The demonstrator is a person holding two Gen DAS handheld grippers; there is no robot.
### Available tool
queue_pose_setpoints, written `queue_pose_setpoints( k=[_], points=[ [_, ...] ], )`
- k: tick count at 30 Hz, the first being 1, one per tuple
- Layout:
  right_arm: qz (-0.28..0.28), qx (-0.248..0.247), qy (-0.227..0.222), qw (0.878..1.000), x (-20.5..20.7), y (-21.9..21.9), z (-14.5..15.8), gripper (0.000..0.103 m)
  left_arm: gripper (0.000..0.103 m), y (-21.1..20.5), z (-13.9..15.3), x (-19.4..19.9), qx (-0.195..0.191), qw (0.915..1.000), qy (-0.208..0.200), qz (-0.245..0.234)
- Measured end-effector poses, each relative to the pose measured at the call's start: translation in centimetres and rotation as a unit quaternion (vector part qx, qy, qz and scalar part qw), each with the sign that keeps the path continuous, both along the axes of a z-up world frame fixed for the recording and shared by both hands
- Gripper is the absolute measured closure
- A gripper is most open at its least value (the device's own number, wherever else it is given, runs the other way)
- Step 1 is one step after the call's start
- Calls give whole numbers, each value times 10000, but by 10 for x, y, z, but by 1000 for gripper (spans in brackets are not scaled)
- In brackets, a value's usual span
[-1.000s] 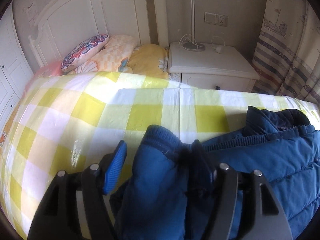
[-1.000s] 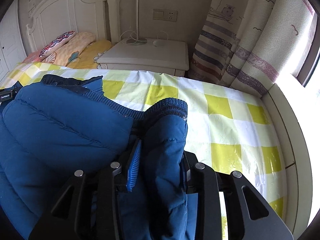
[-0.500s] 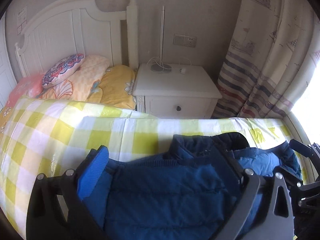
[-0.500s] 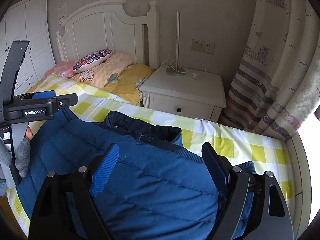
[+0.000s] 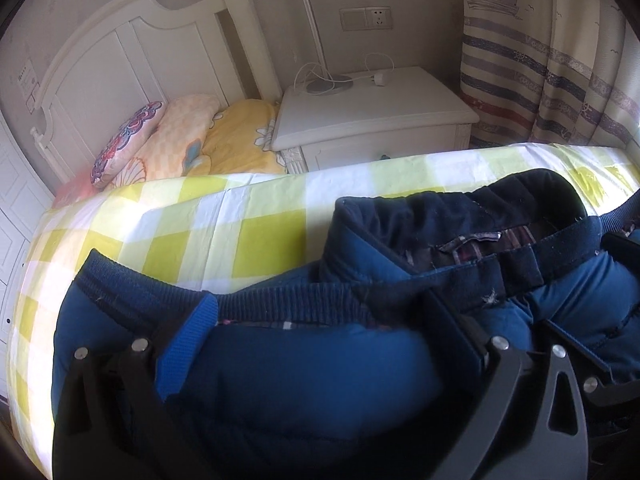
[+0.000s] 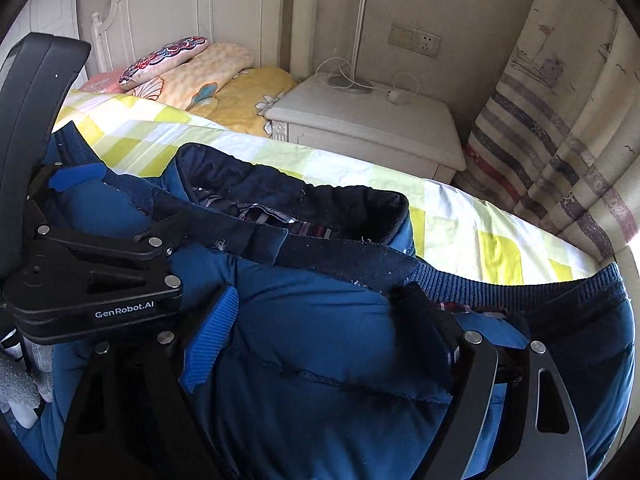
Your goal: Fold large clothes
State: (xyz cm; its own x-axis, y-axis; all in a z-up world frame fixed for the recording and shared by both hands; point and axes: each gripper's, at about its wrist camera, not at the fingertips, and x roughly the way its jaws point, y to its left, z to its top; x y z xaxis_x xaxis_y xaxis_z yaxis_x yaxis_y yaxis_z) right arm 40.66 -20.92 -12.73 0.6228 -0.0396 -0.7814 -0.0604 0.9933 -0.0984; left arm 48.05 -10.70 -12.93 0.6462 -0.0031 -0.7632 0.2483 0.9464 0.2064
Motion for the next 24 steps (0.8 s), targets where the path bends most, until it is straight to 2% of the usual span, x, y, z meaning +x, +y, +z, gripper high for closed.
queue_pose_setpoints(
  k=[9,12,13,16,18,20,22,24],
  points=[
    [-14,-91,-59,9999,-1,1,-1,23,2,4,-2,4,-27,10000,46,-4],
    [47,50,118,9999,0,-8,7,23,2,14,5,11,-243,9991,313,-142],
    [68,-40,111,9999,-2,-12,11,23,2,20,10,11,-150,9994,271,-144],
    [36,-751,-111,9971,-16,-26,28,20,2,45,28,5,156,9997,-130,-142],
    [-193,-889,-129,9958,-20,-52,33,20,2,63,28,4,354,9990,-262,-55],
    [-647,-470,-23,9968,-21,-93,31,20,2,85,25,10,106,9998,-147,71],
    [-1012,330,100,9943,-24,-130,19,20,2,110,27,15,-584,9978,-87,301],
    [-1210,999,42,9876,-30,-150,8,20,2,134,22,21,-1210,9906,39,635]
  ],
)
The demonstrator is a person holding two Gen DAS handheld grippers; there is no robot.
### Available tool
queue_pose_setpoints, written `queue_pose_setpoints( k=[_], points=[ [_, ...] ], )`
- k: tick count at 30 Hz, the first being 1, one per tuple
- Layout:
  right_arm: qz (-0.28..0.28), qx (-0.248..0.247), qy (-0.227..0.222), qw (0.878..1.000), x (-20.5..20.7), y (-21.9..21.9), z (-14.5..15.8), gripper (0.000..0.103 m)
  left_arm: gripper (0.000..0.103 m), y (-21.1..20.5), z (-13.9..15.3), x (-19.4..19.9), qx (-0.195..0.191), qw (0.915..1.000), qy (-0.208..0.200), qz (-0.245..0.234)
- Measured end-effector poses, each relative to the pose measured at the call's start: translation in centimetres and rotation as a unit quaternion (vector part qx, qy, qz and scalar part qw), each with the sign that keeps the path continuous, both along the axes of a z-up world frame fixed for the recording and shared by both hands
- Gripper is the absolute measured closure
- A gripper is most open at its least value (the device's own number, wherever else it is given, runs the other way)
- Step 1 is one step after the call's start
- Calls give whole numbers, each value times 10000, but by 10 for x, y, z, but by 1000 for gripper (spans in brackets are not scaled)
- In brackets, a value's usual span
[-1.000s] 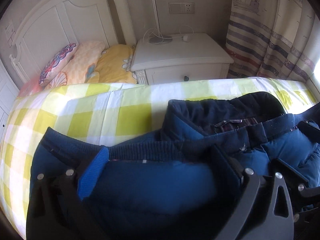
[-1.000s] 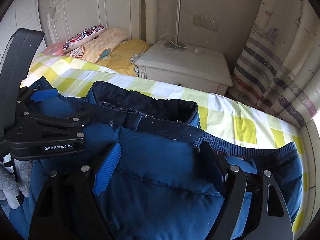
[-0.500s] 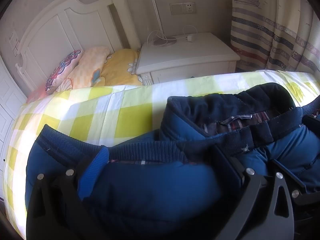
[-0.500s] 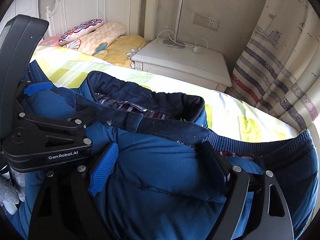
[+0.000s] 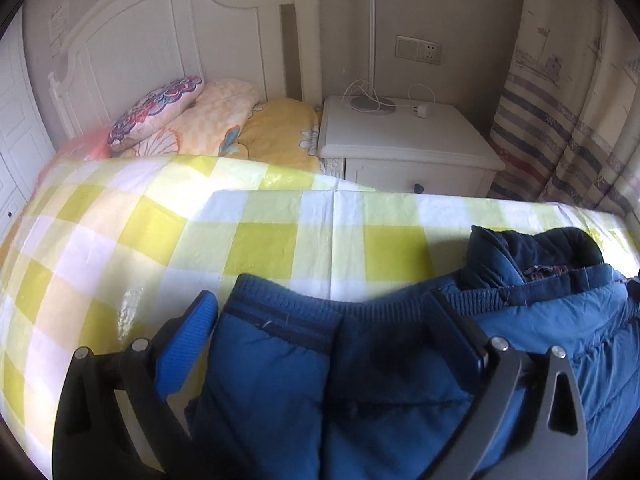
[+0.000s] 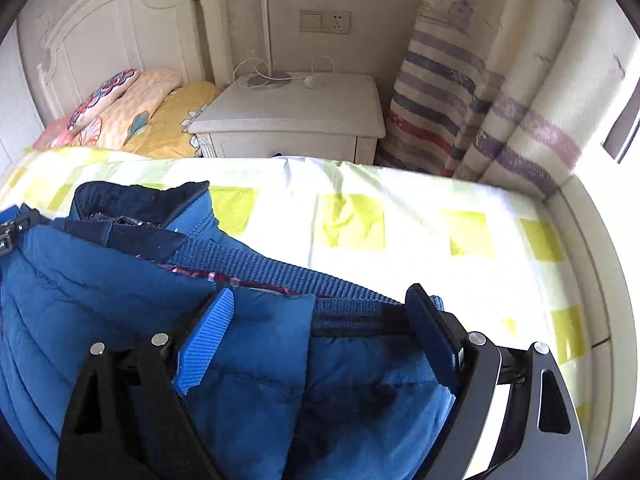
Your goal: Fold large clothes
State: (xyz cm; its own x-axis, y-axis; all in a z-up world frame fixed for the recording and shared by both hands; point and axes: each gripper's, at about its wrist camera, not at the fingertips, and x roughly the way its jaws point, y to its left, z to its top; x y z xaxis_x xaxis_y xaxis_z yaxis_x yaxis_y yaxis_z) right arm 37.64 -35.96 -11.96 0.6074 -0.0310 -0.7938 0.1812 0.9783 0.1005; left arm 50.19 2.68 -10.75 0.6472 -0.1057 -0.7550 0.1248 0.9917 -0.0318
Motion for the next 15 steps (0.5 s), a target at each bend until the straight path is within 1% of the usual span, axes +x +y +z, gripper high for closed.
queue_pose_setpoints(
  k=[2,3,4,5,6,9,13,15],
  points=[
    [-197,476,-173,9985,-5,-15,-6,20,3,19,-14,12,-576,9972,421,208],
    [-325,606,-197,9974,-6,-20,-9,21,3,26,-19,15,-858,9944,564,247],
    [-383,732,-204,9964,-6,-25,-11,21,3,32,-24,17,-1074,9915,685,268],
    [-424,833,-204,9954,-6,-28,-12,21,3,35,-29,20,-1190,9892,811,292],
    [-441,892,-189,9949,-5,-30,-13,21,3,35,-31,21,-1204,9884,882,292],
    [-431,989,-172,9940,-2,-32,-15,21,3,30,-32,21,-1039,9904,879,250],
    [-469,1438,-291,9881,-6,-44,-19,20,3,29,-33,21,-1102,9898,864,246],
    [-499,1505,-310,9869,-8,-46,-18,21,3,31,-33,20,-1132,9896,851,265]
  ],
)
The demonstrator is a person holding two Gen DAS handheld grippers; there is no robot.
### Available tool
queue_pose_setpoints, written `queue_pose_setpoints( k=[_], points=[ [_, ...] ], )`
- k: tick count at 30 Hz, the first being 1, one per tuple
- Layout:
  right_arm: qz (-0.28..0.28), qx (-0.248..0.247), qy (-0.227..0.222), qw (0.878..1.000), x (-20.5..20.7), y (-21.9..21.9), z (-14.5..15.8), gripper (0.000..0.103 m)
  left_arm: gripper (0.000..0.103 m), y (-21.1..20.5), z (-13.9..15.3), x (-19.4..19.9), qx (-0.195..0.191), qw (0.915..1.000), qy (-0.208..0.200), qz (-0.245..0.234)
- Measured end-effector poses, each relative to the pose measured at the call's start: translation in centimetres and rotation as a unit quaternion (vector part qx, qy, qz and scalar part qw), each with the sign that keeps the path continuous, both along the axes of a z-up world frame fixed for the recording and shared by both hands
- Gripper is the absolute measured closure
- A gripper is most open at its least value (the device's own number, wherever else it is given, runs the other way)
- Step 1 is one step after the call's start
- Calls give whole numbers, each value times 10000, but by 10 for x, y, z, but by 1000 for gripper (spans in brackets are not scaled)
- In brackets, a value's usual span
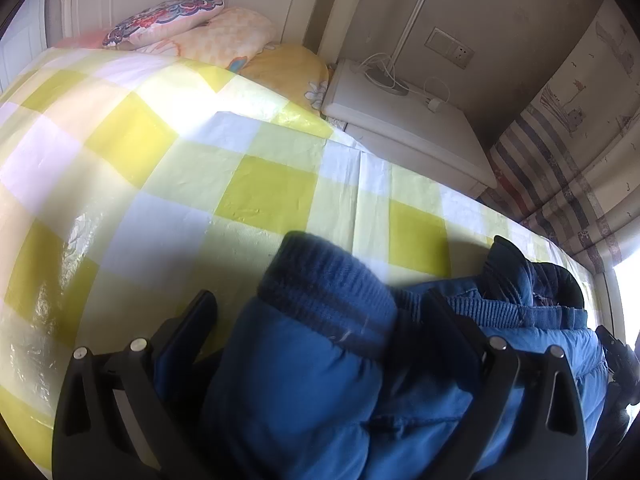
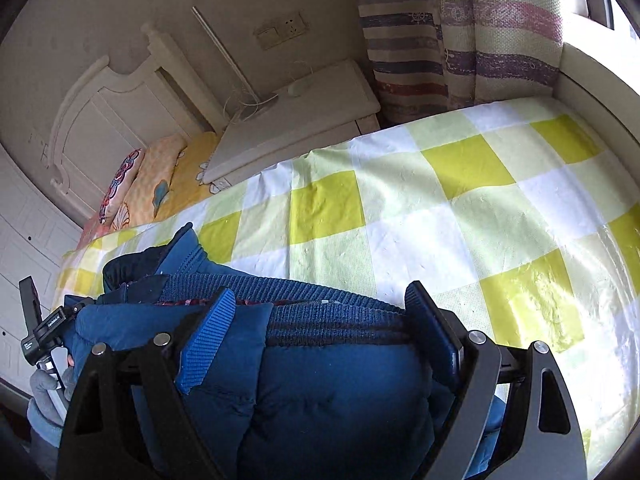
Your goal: Fold large clothes
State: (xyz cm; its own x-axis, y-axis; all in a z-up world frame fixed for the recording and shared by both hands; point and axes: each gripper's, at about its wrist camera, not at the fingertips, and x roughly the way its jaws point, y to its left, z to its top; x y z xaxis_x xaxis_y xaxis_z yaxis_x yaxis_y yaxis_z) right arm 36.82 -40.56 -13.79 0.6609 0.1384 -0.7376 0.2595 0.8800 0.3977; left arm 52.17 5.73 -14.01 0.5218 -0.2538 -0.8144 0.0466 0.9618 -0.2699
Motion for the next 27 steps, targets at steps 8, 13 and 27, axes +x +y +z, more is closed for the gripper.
queue_pose_setpoints(
  k=[8,13,27],
  points=[
    [507,-1718,-398,9830,-15,85,80,20,5,-20,69,-43,763,9906,-1137,36],
    [1793,-2515,-150,9510,-9,200,65,16,4,-100,79,-80,1330,9793,-1284,-822],
    [369,-2242,321,9733,-45,63,28,15,4,12,28,-58,815,9952,-473,-246]
  ],
)
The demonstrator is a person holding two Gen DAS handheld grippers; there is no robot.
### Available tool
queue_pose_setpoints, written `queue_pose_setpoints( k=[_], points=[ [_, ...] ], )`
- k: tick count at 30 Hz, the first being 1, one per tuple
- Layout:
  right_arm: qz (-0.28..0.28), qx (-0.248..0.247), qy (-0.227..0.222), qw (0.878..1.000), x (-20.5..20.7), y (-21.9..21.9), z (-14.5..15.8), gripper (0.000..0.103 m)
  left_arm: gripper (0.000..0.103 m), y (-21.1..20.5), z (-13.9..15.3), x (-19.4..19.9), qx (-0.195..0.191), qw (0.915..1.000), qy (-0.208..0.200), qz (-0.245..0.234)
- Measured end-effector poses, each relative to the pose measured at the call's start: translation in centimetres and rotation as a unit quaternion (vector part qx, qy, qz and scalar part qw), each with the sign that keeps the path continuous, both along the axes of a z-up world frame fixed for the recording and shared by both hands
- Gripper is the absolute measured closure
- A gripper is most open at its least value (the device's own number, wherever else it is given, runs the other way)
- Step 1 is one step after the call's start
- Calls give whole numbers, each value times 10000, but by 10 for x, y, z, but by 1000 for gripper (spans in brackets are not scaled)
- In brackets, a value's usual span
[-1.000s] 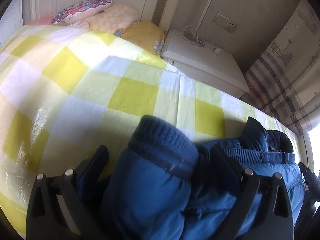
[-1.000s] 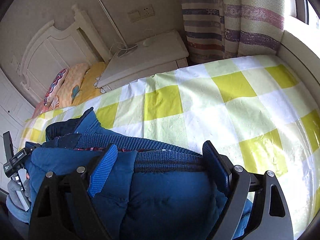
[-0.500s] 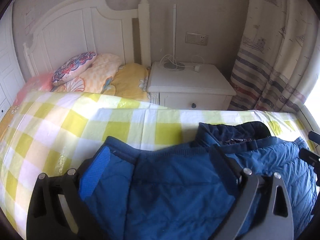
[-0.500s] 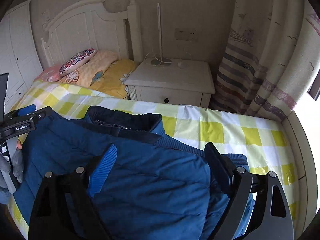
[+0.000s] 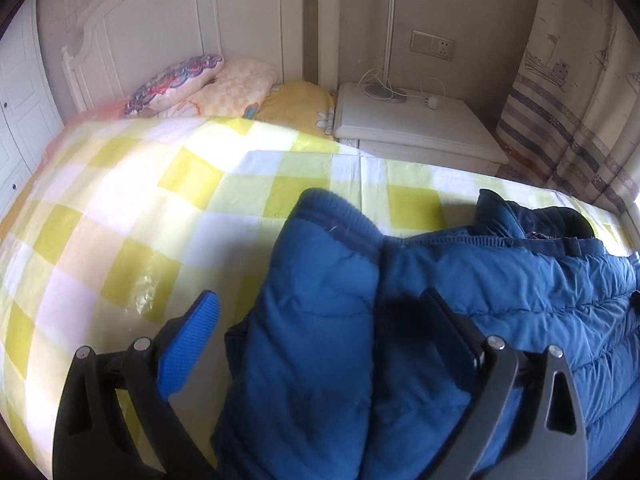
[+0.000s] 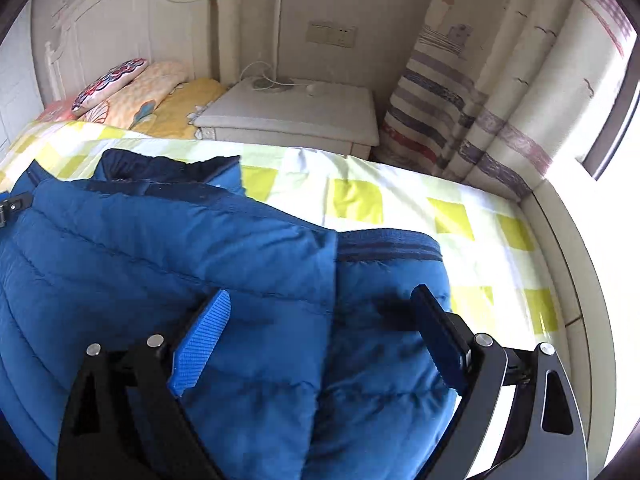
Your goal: Fold large clothes
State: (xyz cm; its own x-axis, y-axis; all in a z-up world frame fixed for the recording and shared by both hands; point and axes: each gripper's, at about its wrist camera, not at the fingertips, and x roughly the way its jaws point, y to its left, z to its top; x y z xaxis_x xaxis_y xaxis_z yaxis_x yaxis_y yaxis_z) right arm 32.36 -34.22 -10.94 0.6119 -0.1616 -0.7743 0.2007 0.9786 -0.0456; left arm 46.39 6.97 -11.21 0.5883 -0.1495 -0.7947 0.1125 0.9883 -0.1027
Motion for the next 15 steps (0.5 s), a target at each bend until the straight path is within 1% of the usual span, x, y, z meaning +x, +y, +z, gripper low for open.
queue_pose_setpoints(
  k=[1,2,3,4,5,7,10,12,14,15],
  points=[
    [-101,323,-21,9994,-2,-14,-8,15,4,12,-8,3,-396,9990,195,57],
    [-169,773,-33,9969,-3,-28,-17,14,4,18,-12,4,-591,9978,260,120],
    [-212,1173,-37,9929,-3,-38,-24,13,4,18,-14,5,-625,9977,244,104],
    [-242,1416,-48,9896,-2,-45,-28,13,4,16,-15,5,-588,9980,227,80],
    [-254,1515,-32,9881,-1,-48,-30,12,4,13,-16,6,-542,9982,227,83],
    [-244,1552,8,9876,2,-47,-32,12,3,13,-21,10,-621,9975,307,98],
    [-249,1655,-37,9859,1,-50,-32,12,3,23,-26,12,-1058,9934,408,171],
    [-261,1642,-70,9861,-1,-48,-31,12,3,26,-25,11,-1194,9920,368,203],
    [-342,1453,-64,9888,-3,-44,-25,12,3,25,-23,11,-1062,9932,381,301],
    [-423,1194,-79,9919,-4,-39,-18,12,3,22,-21,10,-894,9944,400,396]
  ],
)
